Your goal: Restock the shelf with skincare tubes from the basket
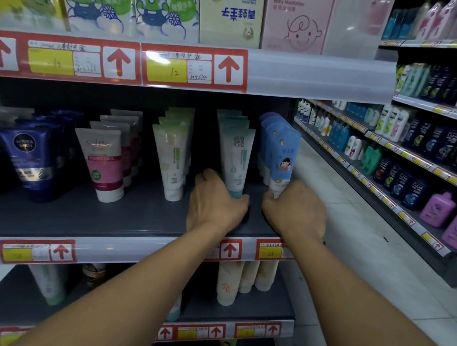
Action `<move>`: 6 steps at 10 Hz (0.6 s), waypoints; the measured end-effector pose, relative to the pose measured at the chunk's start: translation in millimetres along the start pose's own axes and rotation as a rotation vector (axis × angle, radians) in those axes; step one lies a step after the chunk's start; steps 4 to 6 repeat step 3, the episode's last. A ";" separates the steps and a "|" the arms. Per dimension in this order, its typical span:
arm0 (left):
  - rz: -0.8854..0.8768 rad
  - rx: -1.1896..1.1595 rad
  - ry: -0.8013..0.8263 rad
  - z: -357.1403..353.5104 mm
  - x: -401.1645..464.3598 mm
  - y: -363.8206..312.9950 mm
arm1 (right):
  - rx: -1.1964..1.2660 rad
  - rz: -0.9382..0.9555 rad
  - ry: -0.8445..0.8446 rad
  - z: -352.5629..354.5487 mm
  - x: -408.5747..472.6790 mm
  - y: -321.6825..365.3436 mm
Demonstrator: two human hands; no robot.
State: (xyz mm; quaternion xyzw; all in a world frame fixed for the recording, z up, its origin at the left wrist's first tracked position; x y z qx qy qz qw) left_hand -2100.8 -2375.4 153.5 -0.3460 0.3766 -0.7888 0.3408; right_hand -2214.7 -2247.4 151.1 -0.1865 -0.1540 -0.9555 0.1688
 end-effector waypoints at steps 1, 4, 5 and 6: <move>-0.002 -0.059 -0.033 3.6 -4.3 -2.7 | 0.067 -0.046 -0.056 7.4 -4.6 -2.6; -0.184 -0.237 -0.006 13.9 -16.9 -5.1 | 0.136 -0.002 -0.147 15.7 -15.9 -5.0; -0.184 -0.237 -0.006 13.9 -16.9 -5.1 | 0.136 -0.002 -0.147 15.7 -15.9 -5.0; -0.184 -0.237 -0.006 13.9 -16.9 -5.1 | 0.136 -0.002 -0.147 15.7 -15.9 -5.0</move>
Point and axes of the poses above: each hand's wrist, its own x-axis towards the middle knuckle, its own z-axis out of the back of the hand, y = z × x, the point moved 4 cm from there along x, towards the middle knuckle, and after that the axes turned 15 degrees about -x, right-handed, at the moved point
